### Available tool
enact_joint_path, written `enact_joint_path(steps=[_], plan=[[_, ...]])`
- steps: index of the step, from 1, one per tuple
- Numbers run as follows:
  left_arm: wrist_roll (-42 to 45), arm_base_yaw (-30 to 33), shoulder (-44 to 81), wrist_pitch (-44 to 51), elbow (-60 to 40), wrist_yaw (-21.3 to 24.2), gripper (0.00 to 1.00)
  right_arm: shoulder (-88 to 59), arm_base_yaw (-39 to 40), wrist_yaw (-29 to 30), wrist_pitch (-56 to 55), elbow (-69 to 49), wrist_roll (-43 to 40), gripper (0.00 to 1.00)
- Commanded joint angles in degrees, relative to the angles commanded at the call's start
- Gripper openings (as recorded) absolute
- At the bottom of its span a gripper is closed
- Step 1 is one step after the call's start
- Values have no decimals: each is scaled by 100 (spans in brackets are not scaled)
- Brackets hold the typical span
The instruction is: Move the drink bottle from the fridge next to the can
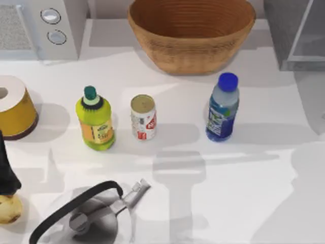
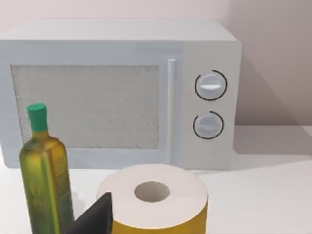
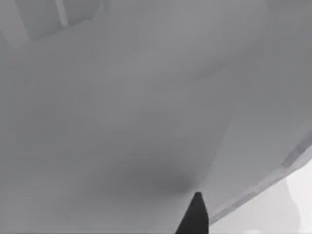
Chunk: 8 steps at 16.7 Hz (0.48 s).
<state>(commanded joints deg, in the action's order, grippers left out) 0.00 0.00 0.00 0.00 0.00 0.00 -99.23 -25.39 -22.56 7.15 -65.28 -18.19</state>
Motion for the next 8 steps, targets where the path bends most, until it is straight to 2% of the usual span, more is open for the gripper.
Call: enact_joint_path(steps=[4, 8], plan=[[0, 0, 0, 0, 0, 0, 100, 269, 1639, 1234, -505, 416, 1131, 100], [0, 0, 0, 0, 0, 0, 100, 628, 2351, 1979, -1004, 809, 1696, 100]])
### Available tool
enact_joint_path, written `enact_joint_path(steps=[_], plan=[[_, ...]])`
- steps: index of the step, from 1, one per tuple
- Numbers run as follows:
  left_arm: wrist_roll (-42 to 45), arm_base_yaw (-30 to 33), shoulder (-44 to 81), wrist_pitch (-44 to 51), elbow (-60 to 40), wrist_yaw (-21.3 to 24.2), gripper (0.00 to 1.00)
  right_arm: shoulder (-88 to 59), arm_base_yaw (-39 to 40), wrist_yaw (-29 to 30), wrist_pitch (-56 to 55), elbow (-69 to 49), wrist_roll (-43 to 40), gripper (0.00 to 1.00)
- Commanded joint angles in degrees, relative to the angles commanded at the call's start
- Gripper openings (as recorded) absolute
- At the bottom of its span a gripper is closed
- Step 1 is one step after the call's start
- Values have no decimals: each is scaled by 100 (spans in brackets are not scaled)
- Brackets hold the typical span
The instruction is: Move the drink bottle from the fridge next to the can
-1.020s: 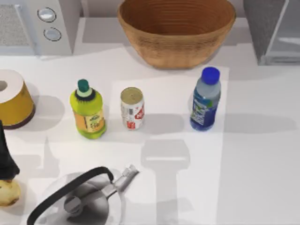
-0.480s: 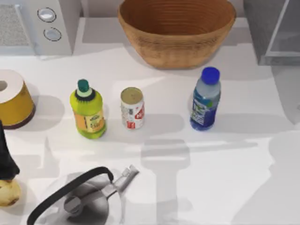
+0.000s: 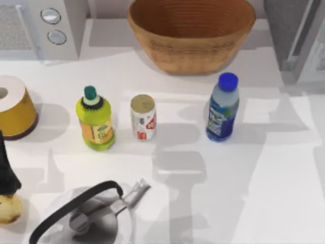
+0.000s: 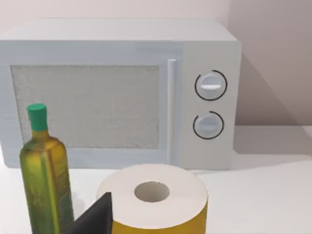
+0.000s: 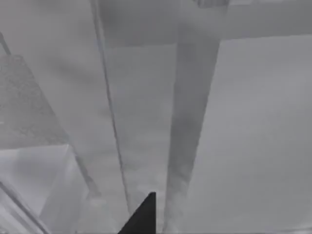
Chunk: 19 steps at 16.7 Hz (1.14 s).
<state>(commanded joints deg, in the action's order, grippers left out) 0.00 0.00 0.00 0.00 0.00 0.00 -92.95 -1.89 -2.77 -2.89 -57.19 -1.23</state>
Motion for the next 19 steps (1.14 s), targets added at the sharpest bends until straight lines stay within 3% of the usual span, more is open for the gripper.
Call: enact_joint_path(steps=[7, 15, 19], plan=[[0, 0, 0, 0, 0, 0, 100, -87, -53, 76, 17, -49, -3, 100], [0, 0, 0, 0, 0, 0, 100, -1710, -45, 104, 363, -2175, 10, 100], [0, 0, 0, 0, 0, 0, 100, -2062, -38, 115, 501, -2545, 14, 100]])
